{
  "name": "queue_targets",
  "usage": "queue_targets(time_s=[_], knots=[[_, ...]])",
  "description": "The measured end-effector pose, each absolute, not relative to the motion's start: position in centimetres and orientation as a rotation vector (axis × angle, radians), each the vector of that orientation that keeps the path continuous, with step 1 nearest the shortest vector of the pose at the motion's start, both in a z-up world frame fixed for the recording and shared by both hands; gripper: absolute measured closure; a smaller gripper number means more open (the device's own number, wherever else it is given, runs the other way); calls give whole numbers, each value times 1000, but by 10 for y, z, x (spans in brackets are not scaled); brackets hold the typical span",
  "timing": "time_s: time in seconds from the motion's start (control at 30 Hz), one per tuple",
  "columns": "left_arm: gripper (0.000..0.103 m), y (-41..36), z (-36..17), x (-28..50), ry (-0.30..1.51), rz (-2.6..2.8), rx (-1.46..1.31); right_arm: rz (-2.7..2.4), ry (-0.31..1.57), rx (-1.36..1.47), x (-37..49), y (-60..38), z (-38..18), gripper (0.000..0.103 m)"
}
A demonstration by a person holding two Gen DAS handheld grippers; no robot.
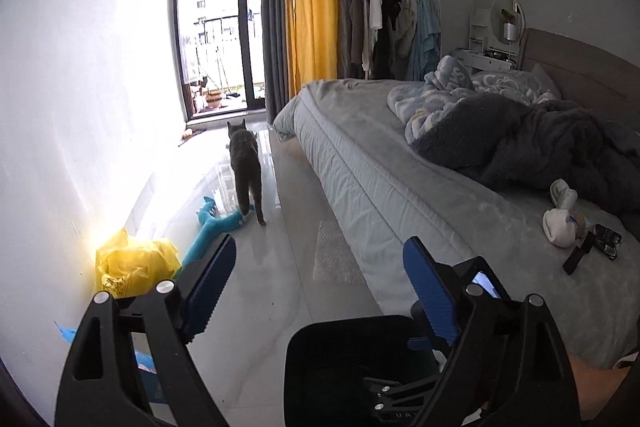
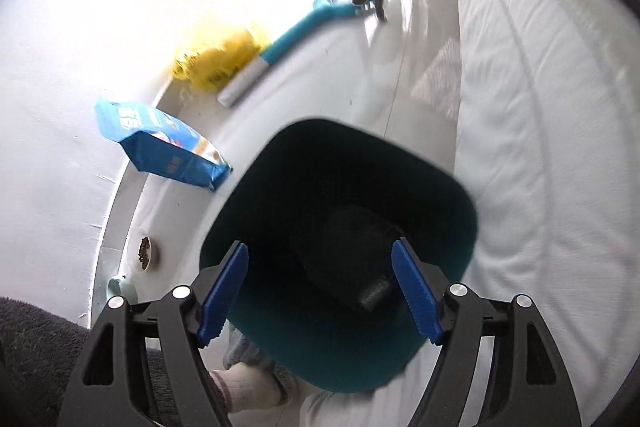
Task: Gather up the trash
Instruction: 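Move both tools back over the bed toward the black curved plastic pieces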
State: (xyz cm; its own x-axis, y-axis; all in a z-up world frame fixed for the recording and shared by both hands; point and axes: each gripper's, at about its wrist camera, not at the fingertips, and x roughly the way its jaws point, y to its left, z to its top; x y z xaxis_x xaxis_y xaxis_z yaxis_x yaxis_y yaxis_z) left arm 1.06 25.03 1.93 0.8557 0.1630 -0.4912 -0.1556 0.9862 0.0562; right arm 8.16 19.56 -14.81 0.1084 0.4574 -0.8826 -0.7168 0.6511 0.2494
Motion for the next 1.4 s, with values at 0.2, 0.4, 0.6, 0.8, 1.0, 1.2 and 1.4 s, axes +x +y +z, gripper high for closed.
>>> queue_targets(time_s=[0.2, 0.4, 0.6, 0.8, 1.0, 1.2, 1.4], knots=[[8, 236, 27, 15, 488, 173, 25, 910, 1078, -254, 77, 174, -113, 26], [8, 214, 28, 25, 500, 138, 21, 908, 978, -213, 82, 140, -83, 25], [7, 192, 28, 36, 527, 58, -30, 872, 879, -208, 88, 102, -59, 24], [4, 168, 30, 44, 530, -1, -20, 801, 796, -195, 97, 57, -42, 22], [4, 142, 20, 56, 562, -63, -11, 741, 765, -160, 109, 15, -37, 21], [4, 121, 7, 68, 606, -137, -28, 676, 767, -142, 122, -25, -42, 21], [4, 91, -6, 78, 641, -218, -14, 613, 765, -105, 133, -68, -42, 21]])
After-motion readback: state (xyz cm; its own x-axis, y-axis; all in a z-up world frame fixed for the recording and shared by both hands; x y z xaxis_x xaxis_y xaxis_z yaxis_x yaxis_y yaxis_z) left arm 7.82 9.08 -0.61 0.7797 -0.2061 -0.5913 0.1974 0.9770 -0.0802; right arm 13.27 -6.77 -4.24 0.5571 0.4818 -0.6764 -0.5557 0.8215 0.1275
